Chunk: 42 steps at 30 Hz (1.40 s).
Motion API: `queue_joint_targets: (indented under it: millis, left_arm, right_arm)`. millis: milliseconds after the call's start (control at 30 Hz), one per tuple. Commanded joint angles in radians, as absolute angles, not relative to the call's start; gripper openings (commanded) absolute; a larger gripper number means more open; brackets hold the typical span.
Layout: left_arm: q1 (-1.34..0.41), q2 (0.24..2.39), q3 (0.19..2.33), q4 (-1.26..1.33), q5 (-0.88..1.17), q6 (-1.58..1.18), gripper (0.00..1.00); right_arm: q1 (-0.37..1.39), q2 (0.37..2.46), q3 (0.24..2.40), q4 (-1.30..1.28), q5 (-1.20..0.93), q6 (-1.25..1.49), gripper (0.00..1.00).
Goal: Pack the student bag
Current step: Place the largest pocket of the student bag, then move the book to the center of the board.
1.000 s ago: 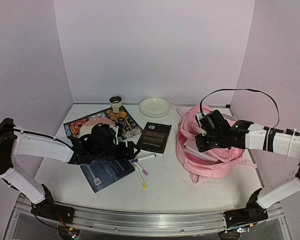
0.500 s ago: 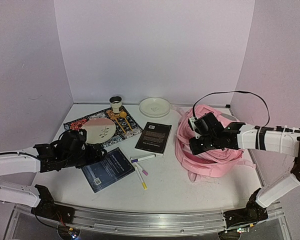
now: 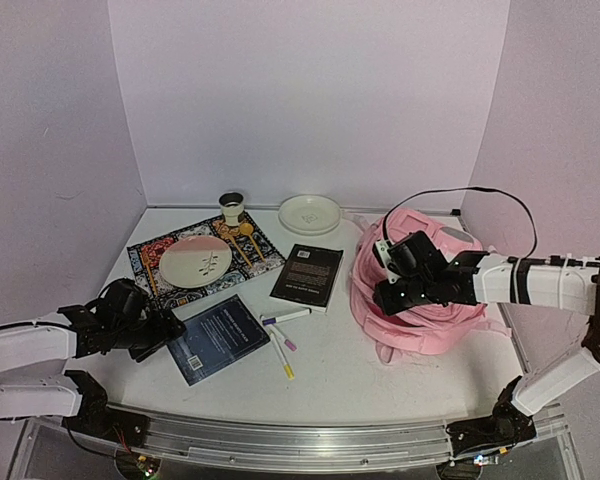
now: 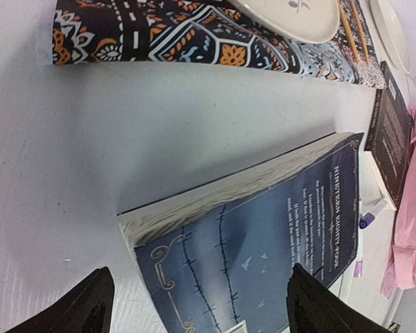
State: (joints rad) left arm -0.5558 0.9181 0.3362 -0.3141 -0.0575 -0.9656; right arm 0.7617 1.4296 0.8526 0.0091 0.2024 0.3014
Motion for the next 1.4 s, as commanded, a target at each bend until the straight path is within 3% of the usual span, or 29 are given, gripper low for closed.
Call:
queue_joint_targets:
  millis: [0, 133, 400, 567, 833, 1100, 1367]
  left_arm:
    - [-0.542, 0.929, 0.309, -0.297, -0.009, -0.991, 0.87]
    - [-0.542, 0.969, 0.297, -0.22, 0.066, -0.991, 0.83]
    - [-0.543, 1.022, 0.264, -0.035, 0.218, -1.031, 0.66]
    - [-0.545, 1.025, 0.246, 0.065, 0.253, -1.075, 0.58]
    - [-0.584, 1.107, 0.262, 0.16, 0.256, -1.102, 0.55]
    - [-0.634, 1.089, 0.27, 0.139, 0.136, -1.11, 0.53]
    - [-0.628, 1.038, 0.315, -0.044, -0.069, -1.023, 0.56]
  right_arm:
    - [0.799, 1.394, 0.85, 0.043, 0.207, 0.302, 0.35]
    - [0.848, 1.401, 0.873, 0.052, 0.251, 0.302, 0.46]
    - [0.945, 1.436, 0.907, 0.117, 0.275, 0.297, 0.67]
    - [1.0, 1.494, 0.921, 0.197, 0.238, 0.295, 0.71]
    - [1.058, 1.577, 0.971, 0.253, 0.222, 0.274, 0.74]
    - [1.087, 1.6, 0.982, 0.291, 0.195, 0.27, 0.75]
    - [1.11, 1.632, 1.003, 0.293, 0.186, 0.264, 0.76]
